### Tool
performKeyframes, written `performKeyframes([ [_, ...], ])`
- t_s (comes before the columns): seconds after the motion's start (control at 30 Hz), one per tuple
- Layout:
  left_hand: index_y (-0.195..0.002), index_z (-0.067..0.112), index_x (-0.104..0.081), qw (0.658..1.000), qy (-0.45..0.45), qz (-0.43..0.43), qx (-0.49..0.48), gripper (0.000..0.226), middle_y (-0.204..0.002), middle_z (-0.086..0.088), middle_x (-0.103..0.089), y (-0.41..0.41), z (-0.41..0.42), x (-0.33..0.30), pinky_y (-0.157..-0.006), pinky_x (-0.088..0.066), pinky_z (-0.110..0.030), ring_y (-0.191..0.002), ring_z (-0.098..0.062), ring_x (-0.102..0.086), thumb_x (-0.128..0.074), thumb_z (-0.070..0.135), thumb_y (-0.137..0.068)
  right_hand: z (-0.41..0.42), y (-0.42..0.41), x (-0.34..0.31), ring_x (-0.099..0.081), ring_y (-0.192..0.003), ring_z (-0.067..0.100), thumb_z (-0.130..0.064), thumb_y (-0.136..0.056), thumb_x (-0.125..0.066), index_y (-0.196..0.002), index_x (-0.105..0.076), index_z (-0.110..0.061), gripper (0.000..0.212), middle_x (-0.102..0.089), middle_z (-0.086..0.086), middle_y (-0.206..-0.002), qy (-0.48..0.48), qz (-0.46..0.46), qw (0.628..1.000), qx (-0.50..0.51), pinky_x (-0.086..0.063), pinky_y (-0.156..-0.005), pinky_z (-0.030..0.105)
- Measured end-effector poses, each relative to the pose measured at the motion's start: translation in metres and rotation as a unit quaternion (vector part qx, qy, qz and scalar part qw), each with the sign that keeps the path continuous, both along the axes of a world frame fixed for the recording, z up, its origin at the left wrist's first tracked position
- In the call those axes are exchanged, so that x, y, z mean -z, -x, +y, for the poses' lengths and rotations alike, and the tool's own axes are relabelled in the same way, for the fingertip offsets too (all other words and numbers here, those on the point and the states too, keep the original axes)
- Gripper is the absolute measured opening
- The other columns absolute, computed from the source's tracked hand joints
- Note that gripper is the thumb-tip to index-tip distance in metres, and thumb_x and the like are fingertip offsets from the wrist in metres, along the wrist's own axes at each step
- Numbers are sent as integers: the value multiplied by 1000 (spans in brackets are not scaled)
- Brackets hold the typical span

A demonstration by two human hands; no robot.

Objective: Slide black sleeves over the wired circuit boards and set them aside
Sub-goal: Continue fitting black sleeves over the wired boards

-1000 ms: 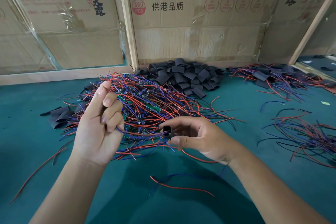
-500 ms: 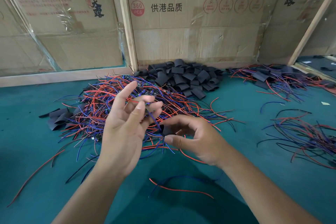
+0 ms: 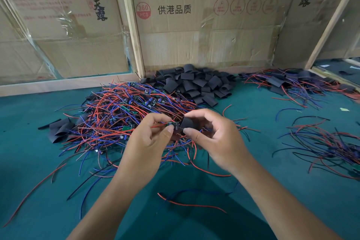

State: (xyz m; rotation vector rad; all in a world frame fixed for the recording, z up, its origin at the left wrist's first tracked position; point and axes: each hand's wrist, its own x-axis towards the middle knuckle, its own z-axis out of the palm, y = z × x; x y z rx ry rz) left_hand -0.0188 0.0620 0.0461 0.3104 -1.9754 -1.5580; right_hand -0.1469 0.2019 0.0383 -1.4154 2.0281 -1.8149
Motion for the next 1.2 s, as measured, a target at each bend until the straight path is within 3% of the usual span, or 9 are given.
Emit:
performKeyframes([
  [0.07,-102,16,-58,1000,-13,4,15,5,-89,-5,-76,0,-2,0,-73,-58,-26,-82,-21,-75,-60,13,-97,3,2,-2,-64,-100,13,-27,-87,-75,-113,-69,-24,27,-68,-11,-105,-14,67,997,20,-50,-85,27],
  [0.2,-96,15,-59,1000,-12,20,11,16,-82,-5,-75,0,-1,-2,-65,-55,-22,-71,-18,-72,-63,28,-88,5,0,-5,-63,-99,5,-22,-87,-77,-117,-69,-16,31,-68,-6,-106,-26,168,985,30,-48,-85,20],
  [0.33,-90,23,-65,999,2,34,-8,11,-74,7,-67,-1,0,-2,-61,-49,-15,-63,-8,-60,-67,32,-84,5,0,-5,-65,-96,4,-23,-87,-77,-116,-71,-16,31,-70,-9,-104,-12,147,989,22,-50,-83,20],
  [0.57,-93,8,-67,998,-25,55,15,19,-71,1,-66,-2,1,-5,-62,-51,-19,-61,-11,-60,-67,25,-85,4,0,-4,-63,-93,0,-23,-88,-76,-117,-71,-17,30,-66,-17,-100,-11,170,985,19,-50,-81,18],
  [0.73,-92,7,-67,998,-29,60,25,17,-69,3,-65,-2,3,-6,-61,-49,-18,-59,-10,-58,-68,22,-85,3,-2,-3,-65,-93,6,-22,-87,-77,-117,-71,-16,31,-70,-10,-102,-6,159,987,8,-54,-80,31],
  [0.87,-91,14,-71,998,-12,52,18,12,-68,4,-65,-2,3,-5,-61,-48,-16,-59,-9,-57,-67,26,-92,3,-2,-1,-67,-96,5,-21,-88,-76,-117,-71,-14,30,-71,-8,-105,-3,152,988,12,-54,-82,31],
  [1.03,-93,14,-69,999,-24,41,14,20,-71,3,-67,0,2,-4,-61,-50,-16,-60,-8,-60,-58,-2,-96,3,-1,-3,-68,-95,10,-23,-89,-74,-117,-71,-15,29,-72,-7,-104,-14,132,991,12,-56,-82,37],
  [1.2,-91,12,-68,999,-1,34,22,21,-66,5,-67,-1,2,-6,-60,-48,-13,-58,-4,-59,-60,-7,-93,4,-2,-4,-67,-94,5,-24,-89,-75,-117,-71,-16,29,-72,-8,-102,-24,150,988,9,-55,-81,32],
])
